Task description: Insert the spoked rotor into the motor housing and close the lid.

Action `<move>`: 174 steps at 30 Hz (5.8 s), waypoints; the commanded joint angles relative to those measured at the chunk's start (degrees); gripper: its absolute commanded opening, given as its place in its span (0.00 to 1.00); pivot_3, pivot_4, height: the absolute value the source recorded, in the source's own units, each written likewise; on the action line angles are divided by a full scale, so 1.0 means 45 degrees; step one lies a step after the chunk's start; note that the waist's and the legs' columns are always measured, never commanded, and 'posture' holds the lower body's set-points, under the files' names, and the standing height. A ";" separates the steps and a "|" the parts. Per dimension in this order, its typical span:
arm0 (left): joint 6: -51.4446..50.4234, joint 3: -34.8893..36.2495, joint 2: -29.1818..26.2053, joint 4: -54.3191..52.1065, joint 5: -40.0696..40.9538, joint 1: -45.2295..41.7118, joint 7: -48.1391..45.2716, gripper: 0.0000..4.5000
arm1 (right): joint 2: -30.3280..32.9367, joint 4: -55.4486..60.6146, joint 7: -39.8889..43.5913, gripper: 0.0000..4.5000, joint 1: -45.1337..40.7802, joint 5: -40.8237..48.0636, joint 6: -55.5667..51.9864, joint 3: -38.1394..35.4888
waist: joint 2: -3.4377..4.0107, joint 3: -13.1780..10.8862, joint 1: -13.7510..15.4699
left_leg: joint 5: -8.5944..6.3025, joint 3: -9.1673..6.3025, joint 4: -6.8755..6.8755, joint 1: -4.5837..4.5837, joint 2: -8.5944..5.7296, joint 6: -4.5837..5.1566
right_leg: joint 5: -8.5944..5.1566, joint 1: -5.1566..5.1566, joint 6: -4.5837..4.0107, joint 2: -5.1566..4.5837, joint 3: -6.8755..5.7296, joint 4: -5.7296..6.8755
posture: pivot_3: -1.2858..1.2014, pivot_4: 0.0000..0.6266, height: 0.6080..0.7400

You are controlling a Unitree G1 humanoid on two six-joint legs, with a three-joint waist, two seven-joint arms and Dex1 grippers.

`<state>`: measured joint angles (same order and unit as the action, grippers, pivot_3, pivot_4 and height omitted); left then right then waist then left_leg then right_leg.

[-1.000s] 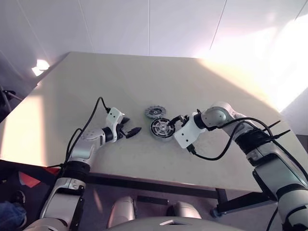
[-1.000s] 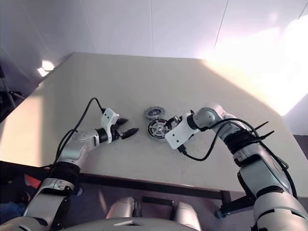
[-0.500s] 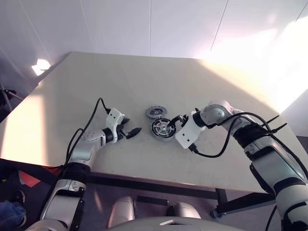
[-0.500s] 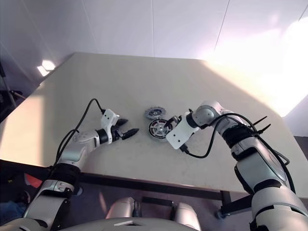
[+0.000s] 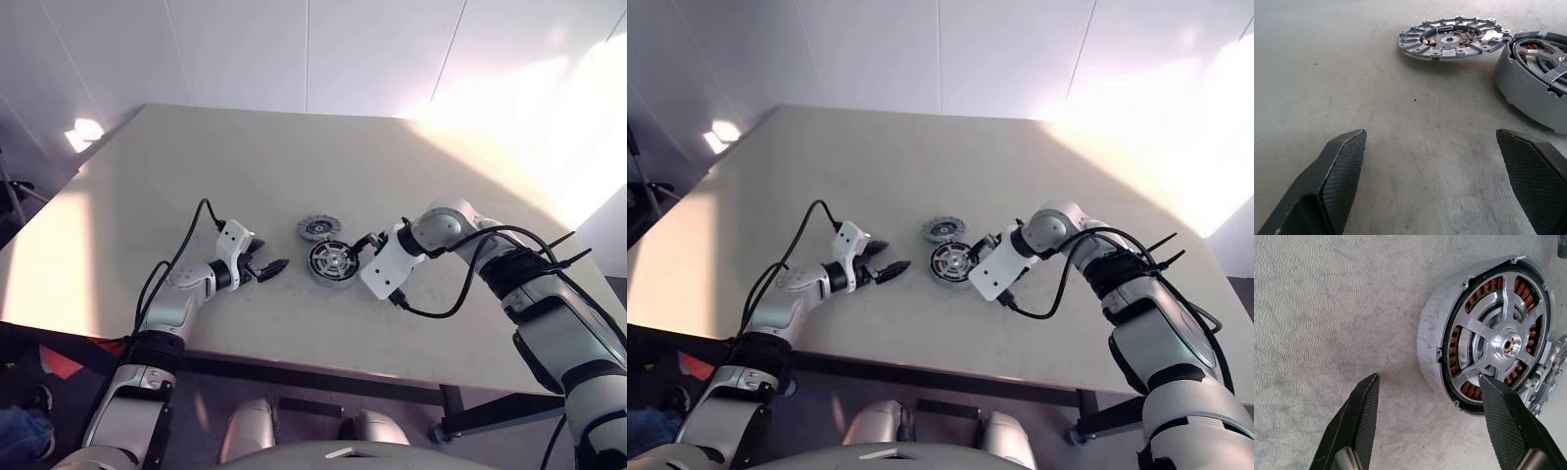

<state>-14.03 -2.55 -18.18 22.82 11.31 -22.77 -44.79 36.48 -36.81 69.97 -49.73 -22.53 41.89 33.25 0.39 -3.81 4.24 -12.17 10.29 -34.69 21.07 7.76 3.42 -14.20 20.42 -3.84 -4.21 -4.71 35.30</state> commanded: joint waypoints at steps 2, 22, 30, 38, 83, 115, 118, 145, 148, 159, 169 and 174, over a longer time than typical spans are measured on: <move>-0.0076 0.0002 -0.0038 0.0015 -0.0008 -0.0069 -0.0001 1.00 | 0.0003 -0.0071 -0.0070 0.81 -0.0551 -0.0122 -0.0150 -0.0171 | 0.0003 -0.0002 -0.0007 | 0.0000 0.0000 0.0001 0.0001 0.0000 0.0000 | 0.0000 0.0003 0.0000 0.0000 0.0000 0.0000 | 0.52 0.00 1.00; -0.0084 0.0078 -0.0016 -0.0080 0.0011 0.0082 0.0132 1.00 | -0.0433 -0.0805 -0.0556 0.22 -0.1022 -0.0620 0.0288 -0.0043 | 0.0016 -0.0013 -0.0031 | 0.0003 0.0003 0.0013 0.0058 0.0001 -0.0003 | 0.0001 0.0065 -0.0001 0.0000 0.0000 0.0005 | 0.52 0.00 1.00; -0.0051 0.0092 0.0009 0.0024 0.0009 -0.0001 0.0151 1.00 | -0.0236 -0.0486 -0.1133 0.01 -0.0788 -0.0867 -0.0123 -0.0212 | 0.0017 -0.0016 -0.0045 | 0.0003 0.0004 0.0013 0.0057 0.0002 -0.0003 | 0.0001 0.0067 -0.0001 0.0000 0.0000 0.0007 | 0.52 0.00 1.00; -0.0056 0.0081 0.0105 0.0000 0.0014 0.0045 0.0240 1.00 | 0.0055 0.0910 -0.0118 0.01 0.0015 0.0272 -0.2065 -0.0814 | 0.0017 -0.0016 -0.0018 | 0.0004 0.0004 0.0012 0.0059 0.0002 -0.0003 | 0.0001 0.0066 -0.0001 0.0000 0.0000 0.0007 | 0.52 0.00 1.00; -0.0126 -0.0067 0.0288 -0.0020 0.0098 0.0196 0.0083 1.00 | -0.3596 0.7543 -0.5863 0.51 -0.0049 0.8053 -2.8878 -1.0497 | 0.0071 -0.0046 0.0348 | 0.0107 0.0003 0.0120 0.0056 -0.0005 -0.0175 | -0.0002 0.0129 0.0005 0.0003 -0.0001 0.0018 | 0.52 0.00 1.00; 0.0035 -0.1253 -0.0131 0.1967 -0.0791 -0.1574 -0.2158 1.00 | -0.2753 1.4209 -2.2274 0.51 1.4466 3.0117 -2.1244 -1.1985 | 0.0266 0.0105 0.0989 | 0.0121 -0.0005 0.0478 -0.0100 -0.0090 -0.0213 | -0.0114 0.0002 0.0230 -0.0017 0.0010 -0.0262 | 0.52 0.00 1.00; 0.0058 -0.1241 -0.0155 0.2028 -0.0813 -0.1648 -0.2220 1.00 | -0.2550 1.4233 -2.2230 0.51 1.4692 3.0117 -2.0724 -1.1602 | 0.0231 0.0126 0.1002 | 0.0115 -0.0009 0.0478 -0.0087 -0.0096 -0.0204 | -0.0101 -0.0004 0.0249 -0.0018 0.0010 -0.0283 | 0.52 0.00 1.00; 0.0263 -0.1053 -0.0396 0.2138 -0.0980 -0.1834 -0.2118 1.00 | -0.2295 1.1963 -2.1854 0.51 1.2317 2.8568 -1.8572 -0.9640 | 0.0118 0.0194 0.0897 | 0.0089 -0.0012 0.0448 -0.0070 -0.0098 -0.0159 | -0.0041 -0.0021 0.0267 -0.0018 0.0010 -0.0322 | 0.52 0.00 1.00; 0.0288 -0.1027 -0.0410 0.2206 -0.0987 -0.1913 -0.2107 1.00 | -0.2448 1.1673 -2.1704 0.51 1.1936 2.8208 -1.8609 -0.9623 | 0.0118 0.0194 0.0898 | 0.0092 -0.0012 0.0448 -0.0066 -0.0096 -0.0163 | -0.0016 -0.0017 0.0225 -0.0017 0.0008 -0.0316 | 0.52 0.00 1.00; 0.0355 -0.0972 -0.0439 0.2282 -0.1012 -0.1968 -0.2010 1.00 | -0.2691 1.0599 -2.0463 0.51 1.0238 2.6990 -1.8842 -0.9948 | 0.0119 0.0194 0.0856 | 0.0095 -0.0010 0.0434 -0.0059 -0.0094 -0.0165 | 0.0013 -0.0013 0.0182 -0.0017 0.0008 -0.0309 | 0.52 0.00 1.00; 0.0449 -0.0943 -0.0370 0.2378 -0.1007 -0.2014 -0.1895 1.00 | -0.2474 1.0593 -1.9798 0.51 0.9584 2.5968 -1.9747 -0.9720 | 0.0119 0.0194 0.0855 | 0.0117 -0.0010 0.0431 -0.0052 -0.0094 -0.0199 | 0.0017 -0.0010 0.0172 -0.0017 0.0008 -0.0307 | 0.52 0.00 1.00; 0.0505 -0.0947 -0.0334 0.2418 -0.0998 -0.1989 -0.1859 1.00 | -0.2667 1.0623 -1.9663 0.51 0.9339 2.5895 -1.9954 -0.9866 | 0.0119 0.0194 0.0850 | 0.0118 -0.0009 0.0430 -0.0053 -0.0094 -0.0201 | 0.0018 -0.0009 0.0171 -0.0017 0.0008 -0.0307 | 0.52 0.00 1.00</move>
<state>-11.58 -7.03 -19.41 32.92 7.61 -31.21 -54.28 24.61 9.79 -19.46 -6.08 93.66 -47.66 -10.43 0.93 -2.93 8.07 -11.64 10.25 -32.76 20.84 7.34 2.52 -14.12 20.38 -3.08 -4.29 -4.68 33.92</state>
